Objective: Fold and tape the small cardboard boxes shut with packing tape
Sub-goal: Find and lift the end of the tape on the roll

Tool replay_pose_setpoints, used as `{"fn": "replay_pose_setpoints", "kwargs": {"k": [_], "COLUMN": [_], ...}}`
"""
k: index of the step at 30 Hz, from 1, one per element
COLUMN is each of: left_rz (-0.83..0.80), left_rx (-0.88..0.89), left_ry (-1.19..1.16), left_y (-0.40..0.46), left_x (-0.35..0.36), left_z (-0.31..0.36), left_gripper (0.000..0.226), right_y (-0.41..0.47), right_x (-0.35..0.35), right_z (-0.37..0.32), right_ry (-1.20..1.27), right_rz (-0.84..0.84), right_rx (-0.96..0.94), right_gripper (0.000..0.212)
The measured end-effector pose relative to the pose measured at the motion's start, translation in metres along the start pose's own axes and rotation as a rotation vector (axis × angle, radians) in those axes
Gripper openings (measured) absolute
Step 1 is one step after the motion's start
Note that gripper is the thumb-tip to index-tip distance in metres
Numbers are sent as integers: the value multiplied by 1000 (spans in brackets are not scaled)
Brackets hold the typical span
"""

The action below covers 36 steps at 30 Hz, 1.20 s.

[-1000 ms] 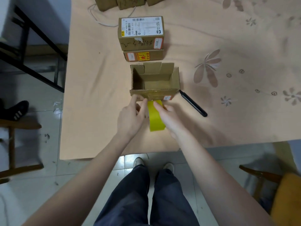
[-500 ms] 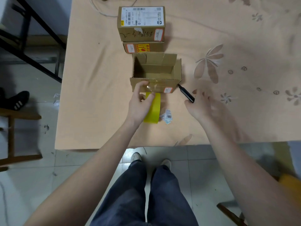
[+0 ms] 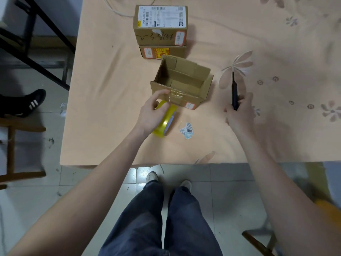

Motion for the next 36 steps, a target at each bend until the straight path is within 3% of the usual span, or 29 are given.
{"fn": "replay_pose_setpoints", "kwargs": {"k": [3,5,11,16,32,36], "left_rz": [-40,-57,-74,-90,-48,-42], "left_rx": [9,14,14,12,94,129], "left_ry": [36,53,90,80,104,101], "left_y": [-2,-4,-6,-7,-3,-5], "left_x": [1,2,4,4,0,-1], "left_z": [2,4,6,10,15,16], "left_gripper": [34,29,30,44,42,52], "right_y": [-24,-41,-66,-68,-63,-60], "right_x": [-8,-3,27,44,66,69], "right_z": [-45,-61,-57,-66,-88,-88], "right_ry": [113,139,-150,-230,-351,-390], "right_rz": [-89,-202,-439,-400,-309,-305], "right_rx": [-222,-281,-385,-488,-552,-563], "right_gripper": [22,12,5,7,11,11]}}
Point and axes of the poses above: each hand's wrist, its own y-axis towards the middle knuckle, its own x-axis out of the palm, z = x × y, the point moved 9 cm from there along y, towards the middle knuckle, and after that the axes turned 15 degrees about z, right-handed, at the moved point
